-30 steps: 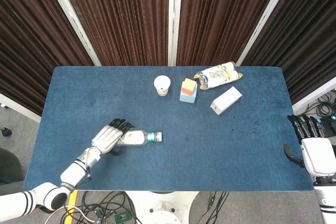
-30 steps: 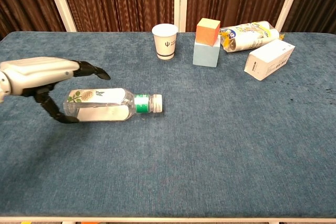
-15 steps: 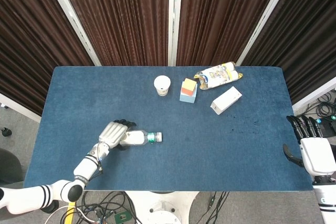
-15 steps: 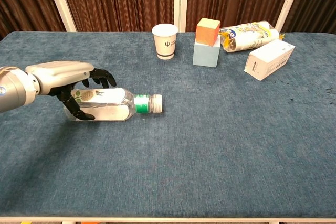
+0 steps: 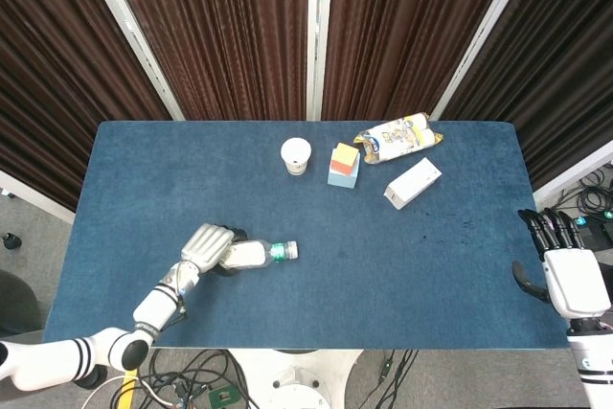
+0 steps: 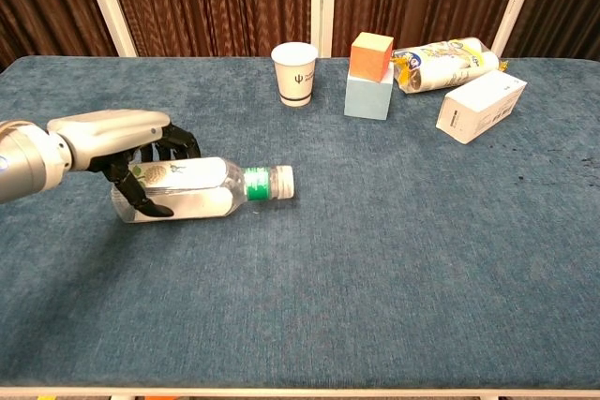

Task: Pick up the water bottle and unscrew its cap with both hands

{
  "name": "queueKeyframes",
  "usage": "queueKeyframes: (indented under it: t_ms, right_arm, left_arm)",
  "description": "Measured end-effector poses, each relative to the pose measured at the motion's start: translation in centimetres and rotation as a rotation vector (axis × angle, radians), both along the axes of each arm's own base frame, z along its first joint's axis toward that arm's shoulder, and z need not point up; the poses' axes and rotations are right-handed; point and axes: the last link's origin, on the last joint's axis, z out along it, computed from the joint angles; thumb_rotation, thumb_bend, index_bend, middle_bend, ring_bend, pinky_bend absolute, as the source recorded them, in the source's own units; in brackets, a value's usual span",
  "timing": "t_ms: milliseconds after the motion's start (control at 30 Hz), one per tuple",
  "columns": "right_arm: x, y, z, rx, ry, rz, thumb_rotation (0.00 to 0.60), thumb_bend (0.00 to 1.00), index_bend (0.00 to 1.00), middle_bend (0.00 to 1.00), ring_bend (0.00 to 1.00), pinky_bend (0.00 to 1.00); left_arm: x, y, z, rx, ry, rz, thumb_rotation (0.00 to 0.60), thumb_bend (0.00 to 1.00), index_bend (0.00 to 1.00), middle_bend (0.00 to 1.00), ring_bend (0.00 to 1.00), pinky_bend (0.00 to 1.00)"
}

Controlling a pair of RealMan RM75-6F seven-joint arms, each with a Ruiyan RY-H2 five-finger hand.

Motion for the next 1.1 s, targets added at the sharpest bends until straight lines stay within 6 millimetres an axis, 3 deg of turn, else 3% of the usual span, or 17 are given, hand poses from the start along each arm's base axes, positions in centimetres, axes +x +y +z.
queueKeyframes:
  t_ms: [200,333,533,800,1100]
  right_arm:
    - [2.1,-1.0,-0.4,0.057,-0.055,0.052,0.600,0.33,0.07,0.12,0.00,0.00]
    - [4.4,-2.4,-1.2,0.162,-0.109,0.102,0.600,0.33,0.13,0.13,0.00,0.00]
    - [9.1,-5.3,-3.2,0.366,-0.176,0.194,0.599,0.32,0.26,0.13,0.00,0.00]
    - [14.7,-8.2,-6.9,0.601,-0.198,0.270,0.526,0.27,0.33,0.13,0.00,0.00]
    - [17.2,-9.6,-9.4,0.644,-0.228,0.303,0.520,0.27,0.33,0.13,0.00,0.00]
  left_arm:
    - [0.2,-0.6,1.5,-0.019,-0.165,-0.059,0.600,0.34,0.56,0.55,0.42,0.44]
    - [0.5,-1.2,2.3,-0.037,-0.274,-0.121,0.600,0.34,0.56,0.55,0.42,0.44]
    - [0.9,-2.1,2.4,-0.055,-0.344,-0.203,0.600,0.34,0.56,0.55,0.42,0.43]
    - [2.0,-1.6,1.8,-0.048,-0.408,-0.147,0.600,0.34,0.56,0.55,0.42,0.43]
    - [3.2,-1.2,1.8,-0.041,-0.461,-0.122,0.600,0.34,0.56,0.55,0.42,0.42]
